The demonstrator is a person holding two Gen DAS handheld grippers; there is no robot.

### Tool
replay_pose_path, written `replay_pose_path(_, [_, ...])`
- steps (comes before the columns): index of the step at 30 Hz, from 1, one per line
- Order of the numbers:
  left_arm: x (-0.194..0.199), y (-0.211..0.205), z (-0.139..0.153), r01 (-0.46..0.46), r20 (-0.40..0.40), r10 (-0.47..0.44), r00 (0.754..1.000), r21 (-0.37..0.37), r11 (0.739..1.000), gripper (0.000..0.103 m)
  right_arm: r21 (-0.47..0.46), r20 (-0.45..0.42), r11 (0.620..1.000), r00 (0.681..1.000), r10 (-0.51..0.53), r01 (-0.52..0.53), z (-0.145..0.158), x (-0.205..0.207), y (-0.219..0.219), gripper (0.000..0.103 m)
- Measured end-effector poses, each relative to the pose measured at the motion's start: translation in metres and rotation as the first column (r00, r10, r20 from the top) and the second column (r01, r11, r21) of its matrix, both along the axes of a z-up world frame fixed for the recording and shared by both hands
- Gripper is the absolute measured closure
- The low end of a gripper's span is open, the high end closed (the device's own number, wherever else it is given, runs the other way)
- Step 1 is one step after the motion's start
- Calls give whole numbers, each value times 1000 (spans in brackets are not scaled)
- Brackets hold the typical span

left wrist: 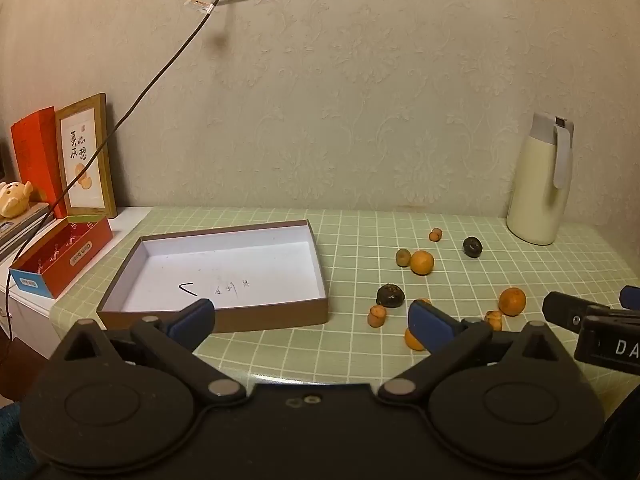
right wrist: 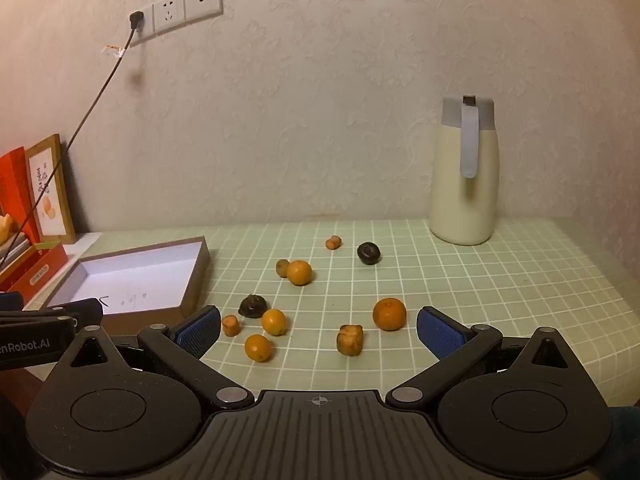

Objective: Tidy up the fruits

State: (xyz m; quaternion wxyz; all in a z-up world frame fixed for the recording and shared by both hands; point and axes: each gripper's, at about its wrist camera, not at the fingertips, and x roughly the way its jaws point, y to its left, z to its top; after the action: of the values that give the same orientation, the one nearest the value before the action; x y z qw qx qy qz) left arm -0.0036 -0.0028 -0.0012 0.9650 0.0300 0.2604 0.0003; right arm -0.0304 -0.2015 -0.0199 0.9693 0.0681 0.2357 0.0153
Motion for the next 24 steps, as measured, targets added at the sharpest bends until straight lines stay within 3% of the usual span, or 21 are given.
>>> replay_pose_path(24, [1, 1, -2, -2, -7, 2, 1000, -6, 1000, 6, 5, -7, 1000, 1000, 1, -1, -3, 0, 4, 0])
